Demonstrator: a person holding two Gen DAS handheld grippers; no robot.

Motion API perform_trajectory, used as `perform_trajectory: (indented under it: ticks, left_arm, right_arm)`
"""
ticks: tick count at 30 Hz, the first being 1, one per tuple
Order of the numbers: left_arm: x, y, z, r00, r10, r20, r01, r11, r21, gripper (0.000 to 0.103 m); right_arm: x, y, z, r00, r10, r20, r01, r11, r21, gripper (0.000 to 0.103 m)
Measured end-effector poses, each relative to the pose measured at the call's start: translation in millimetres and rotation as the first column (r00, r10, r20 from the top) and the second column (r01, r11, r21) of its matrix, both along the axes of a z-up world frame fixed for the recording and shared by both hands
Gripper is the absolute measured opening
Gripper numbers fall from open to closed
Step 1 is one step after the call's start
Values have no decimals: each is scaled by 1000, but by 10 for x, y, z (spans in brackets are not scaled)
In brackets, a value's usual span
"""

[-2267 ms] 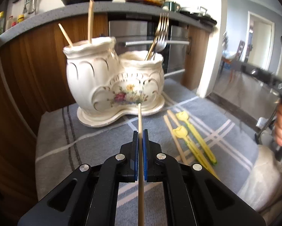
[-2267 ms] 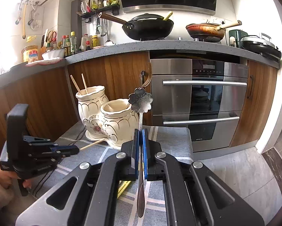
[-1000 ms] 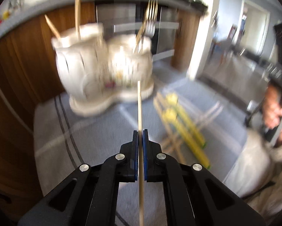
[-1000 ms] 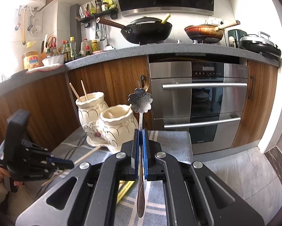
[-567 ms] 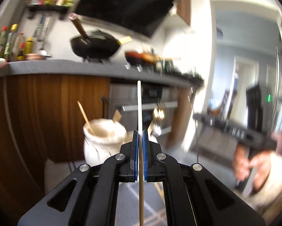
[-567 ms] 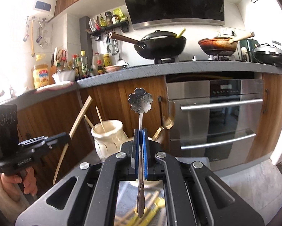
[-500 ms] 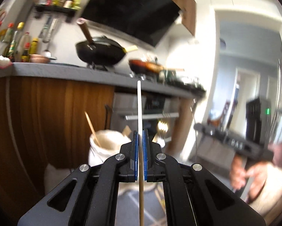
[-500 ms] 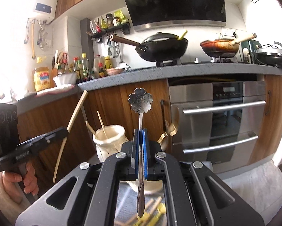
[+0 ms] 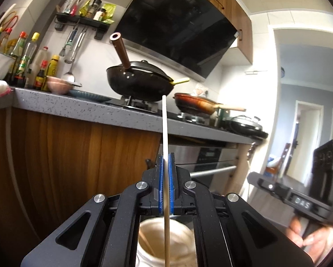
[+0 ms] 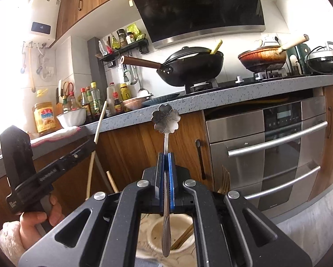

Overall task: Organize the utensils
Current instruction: 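Lower the chopstick into the taller pot while the right drops the spoon into the shorter pot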

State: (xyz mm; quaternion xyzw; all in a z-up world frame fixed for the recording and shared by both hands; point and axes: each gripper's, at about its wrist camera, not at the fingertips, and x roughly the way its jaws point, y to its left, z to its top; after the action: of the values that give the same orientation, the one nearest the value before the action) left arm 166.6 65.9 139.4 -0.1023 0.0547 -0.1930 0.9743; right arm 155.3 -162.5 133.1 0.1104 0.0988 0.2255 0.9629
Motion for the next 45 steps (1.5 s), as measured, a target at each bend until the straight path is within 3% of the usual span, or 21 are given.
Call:
perform_trajectory:
  ticks: [5, 11, 17, 23, 29, 36, 40, 45]
  left_arm:
    - [161, 19, -60, 1000, 6, 5, -6, 999, -43, 5]
    - [195, -101, -201, 1000, 16, -2, -16, 1000, 14, 5]
    - [64, 61, -321, 999, 15, -34, -15, 1000, 13, 5]
    - [-185, 113, -419, 997, 12, -76, -6, 997, 78, 5]
    - [-264, 84, -559, 983, 18, -182, 6, 991, 133, 5]
    - [-294, 12, -604, 975, 50, -216, -2, 977, 215, 5]
    - [-308, 3, -598, 971, 63, -229, -8, 973, 232, 14]
    - [-359, 13, -577, 968, 77, -238, -16, 969, 247, 18]
  right_arm:
    - [74, 64, -101, 1000, -12, 24, 12, 1000, 3, 3]
    - [165, 119, -275, 1000, -15, 5, 15, 1000, -12, 3]
    - [102, 92, -477, 999, 1, -37, -3, 999, -50, 3]
    - [-50, 1, -686, 996, -11, -85, 6, 998, -57, 3]
    - [-43, 5, -796, 989, -32, -146, 20, 997, -79, 3]
    - [-78, -33, -807, 984, -58, -166, 45, 996, -79, 3]
    - [-68, -57, -803, 980, -67, -187, 55, 996, -73, 4]
    - [-48, -76, -815, 974, -69, -217, 56, 996, -68, 4]
